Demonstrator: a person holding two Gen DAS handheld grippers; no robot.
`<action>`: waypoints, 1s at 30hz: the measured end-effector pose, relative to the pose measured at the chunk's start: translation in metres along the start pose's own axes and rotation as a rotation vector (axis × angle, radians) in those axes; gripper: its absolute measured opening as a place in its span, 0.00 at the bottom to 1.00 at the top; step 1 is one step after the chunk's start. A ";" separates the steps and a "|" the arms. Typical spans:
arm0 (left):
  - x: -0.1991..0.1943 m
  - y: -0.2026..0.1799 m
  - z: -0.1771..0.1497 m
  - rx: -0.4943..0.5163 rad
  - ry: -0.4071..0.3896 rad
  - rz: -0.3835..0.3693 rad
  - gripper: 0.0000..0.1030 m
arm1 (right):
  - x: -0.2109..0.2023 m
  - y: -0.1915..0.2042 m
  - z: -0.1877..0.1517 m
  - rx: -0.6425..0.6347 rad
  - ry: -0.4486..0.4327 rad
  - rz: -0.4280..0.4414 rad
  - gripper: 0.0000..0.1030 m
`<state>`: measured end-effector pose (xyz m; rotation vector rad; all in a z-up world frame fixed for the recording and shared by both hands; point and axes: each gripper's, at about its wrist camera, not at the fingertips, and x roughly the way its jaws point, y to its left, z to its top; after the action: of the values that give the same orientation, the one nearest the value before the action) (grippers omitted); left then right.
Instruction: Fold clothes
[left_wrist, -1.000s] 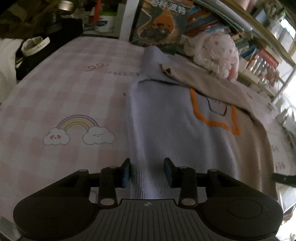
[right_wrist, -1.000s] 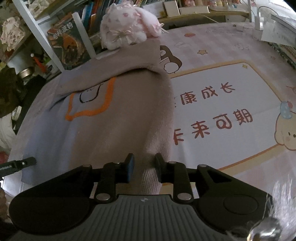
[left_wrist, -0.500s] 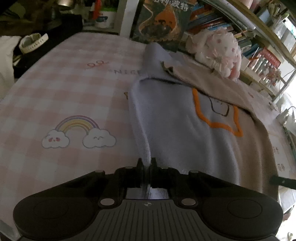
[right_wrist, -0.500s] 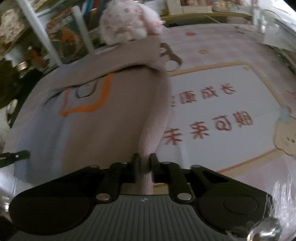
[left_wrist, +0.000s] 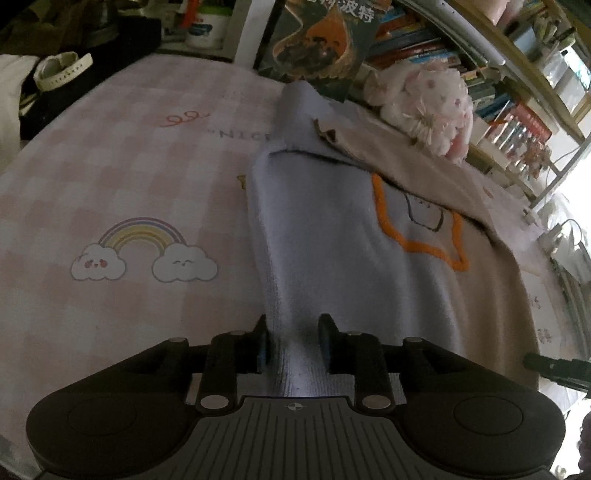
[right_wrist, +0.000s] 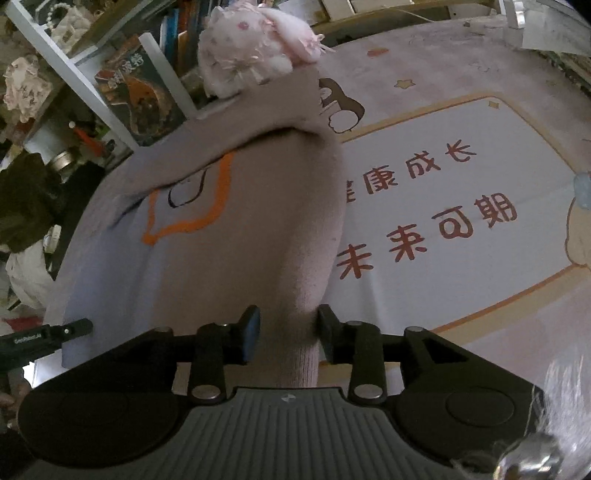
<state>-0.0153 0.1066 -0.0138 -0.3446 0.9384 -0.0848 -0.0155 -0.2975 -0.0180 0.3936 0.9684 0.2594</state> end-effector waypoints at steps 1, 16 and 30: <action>0.000 0.000 0.000 -0.005 -0.002 -0.001 0.20 | 0.000 0.001 -0.001 -0.009 0.004 0.002 0.29; -0.041 0.004 -0.040 -0.160 -0.010 -0.039 0.04 | -0.042 -0.014 -0.015 -0.026 0.058 0.080 0.09; -0.070 -0.001 -0.103 -0.307 0.059 -0.069 0.04 | -0.073 -0.060 -0.057 0.064 0.206 0.150 0.09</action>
<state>-0.1398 0.0946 -0.0147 -0.6618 0.9993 -0.0132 -0.1004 -0.3674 -0.0181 0.5062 1.1527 0.4124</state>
